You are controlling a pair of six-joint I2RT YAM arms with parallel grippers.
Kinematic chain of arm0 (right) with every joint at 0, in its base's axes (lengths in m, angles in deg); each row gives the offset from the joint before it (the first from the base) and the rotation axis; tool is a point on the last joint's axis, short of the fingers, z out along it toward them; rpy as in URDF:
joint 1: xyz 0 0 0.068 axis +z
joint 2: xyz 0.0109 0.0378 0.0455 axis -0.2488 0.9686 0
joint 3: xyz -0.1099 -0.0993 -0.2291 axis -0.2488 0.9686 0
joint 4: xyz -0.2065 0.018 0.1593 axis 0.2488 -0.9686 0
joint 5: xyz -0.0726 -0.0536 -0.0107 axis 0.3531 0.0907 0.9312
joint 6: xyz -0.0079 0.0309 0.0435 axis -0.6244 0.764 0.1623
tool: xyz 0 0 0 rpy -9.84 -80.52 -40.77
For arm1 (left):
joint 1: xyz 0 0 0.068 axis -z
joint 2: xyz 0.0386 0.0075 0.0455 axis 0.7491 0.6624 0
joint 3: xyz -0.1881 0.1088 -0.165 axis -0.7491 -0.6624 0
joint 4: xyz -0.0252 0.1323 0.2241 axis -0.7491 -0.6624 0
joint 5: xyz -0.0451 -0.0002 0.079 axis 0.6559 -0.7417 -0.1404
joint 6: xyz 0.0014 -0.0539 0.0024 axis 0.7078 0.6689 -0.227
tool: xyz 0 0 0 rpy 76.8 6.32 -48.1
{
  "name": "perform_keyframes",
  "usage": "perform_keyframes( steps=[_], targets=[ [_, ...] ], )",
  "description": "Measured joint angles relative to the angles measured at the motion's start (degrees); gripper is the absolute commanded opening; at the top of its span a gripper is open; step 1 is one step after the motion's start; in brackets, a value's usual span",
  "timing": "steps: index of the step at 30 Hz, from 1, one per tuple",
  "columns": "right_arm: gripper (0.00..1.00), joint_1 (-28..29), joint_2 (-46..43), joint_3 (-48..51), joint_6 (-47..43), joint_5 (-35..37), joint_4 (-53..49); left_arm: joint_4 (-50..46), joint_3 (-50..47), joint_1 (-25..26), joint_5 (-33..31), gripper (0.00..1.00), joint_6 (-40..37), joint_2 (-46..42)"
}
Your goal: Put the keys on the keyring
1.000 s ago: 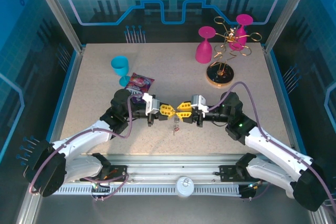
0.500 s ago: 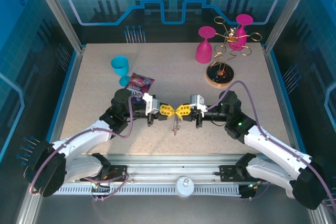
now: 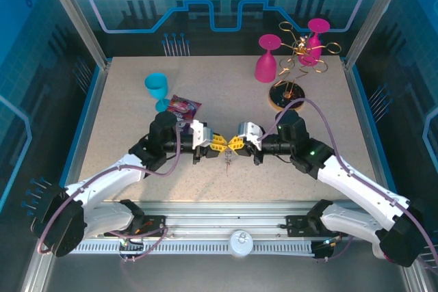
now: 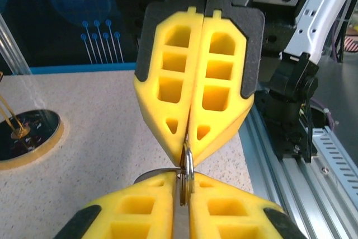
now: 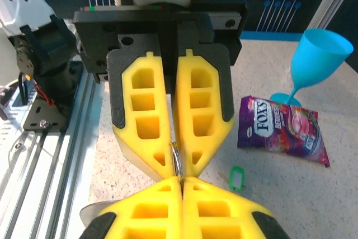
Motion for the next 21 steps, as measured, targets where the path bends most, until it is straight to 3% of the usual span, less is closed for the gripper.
perform_keyframes(
  steps=[6,10,11,15,21],
  targets=[
    [0.00,1.9,4.5,-7.4,-4.7,4.3,-11.6,-7.8,2.3,0.0,-1.8,0.00,-4.2,0.1],
    [0.00,2.5,5.6,-9.2,-6.5,5.0,-15.2,-9.9,2.6,0.3,-2.0,0.00,-5.8,0.1],
    [0.05,2.5,5.5,-9.2,-6.5,4.9,-15.3,-10.0,2.6,0.3,-2.0,0.00,-6.1,0.1],
    [0.26,1.6,2.8,-5.7,-4.0,3.2,-10.2,-8.0,2.3,0.5,-1.9,0.00,-6.2,0.0],
    [0.30,-0.7,-2.6,3.1,2.0,-0.7,2.2,-2.8,-1.0,0.5,-1.3,0.00,-5.1,-1.0]
  ],
)
